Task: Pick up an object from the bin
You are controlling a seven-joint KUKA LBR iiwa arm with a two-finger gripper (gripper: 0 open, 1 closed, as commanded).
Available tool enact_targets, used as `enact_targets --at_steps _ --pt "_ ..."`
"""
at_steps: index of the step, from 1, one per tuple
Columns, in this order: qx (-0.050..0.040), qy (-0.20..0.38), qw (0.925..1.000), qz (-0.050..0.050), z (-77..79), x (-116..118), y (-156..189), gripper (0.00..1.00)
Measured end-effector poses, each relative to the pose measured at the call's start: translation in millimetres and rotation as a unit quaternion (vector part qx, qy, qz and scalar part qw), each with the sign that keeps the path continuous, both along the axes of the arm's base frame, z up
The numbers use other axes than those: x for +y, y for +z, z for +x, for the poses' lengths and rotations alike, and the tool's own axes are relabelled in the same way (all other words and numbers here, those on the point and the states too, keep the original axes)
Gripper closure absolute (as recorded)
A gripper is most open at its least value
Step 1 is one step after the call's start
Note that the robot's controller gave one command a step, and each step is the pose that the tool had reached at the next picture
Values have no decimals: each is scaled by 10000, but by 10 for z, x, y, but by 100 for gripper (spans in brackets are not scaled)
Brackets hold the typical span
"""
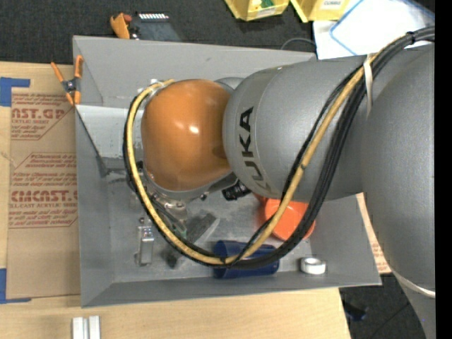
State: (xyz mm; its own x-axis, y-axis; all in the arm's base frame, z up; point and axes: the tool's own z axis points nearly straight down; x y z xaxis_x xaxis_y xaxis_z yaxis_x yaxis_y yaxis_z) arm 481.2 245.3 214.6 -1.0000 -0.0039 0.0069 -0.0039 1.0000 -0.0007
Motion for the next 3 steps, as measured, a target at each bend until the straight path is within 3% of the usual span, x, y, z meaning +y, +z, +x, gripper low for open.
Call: enact_targets --at_steps 1,2,3 --pt "-37 -16 10000 10 21 -17 47 0" --pt "-46 836 9965 14 157 -352 -649 0" --pt "-86 1628 9866 16 493 -857 -533 0"
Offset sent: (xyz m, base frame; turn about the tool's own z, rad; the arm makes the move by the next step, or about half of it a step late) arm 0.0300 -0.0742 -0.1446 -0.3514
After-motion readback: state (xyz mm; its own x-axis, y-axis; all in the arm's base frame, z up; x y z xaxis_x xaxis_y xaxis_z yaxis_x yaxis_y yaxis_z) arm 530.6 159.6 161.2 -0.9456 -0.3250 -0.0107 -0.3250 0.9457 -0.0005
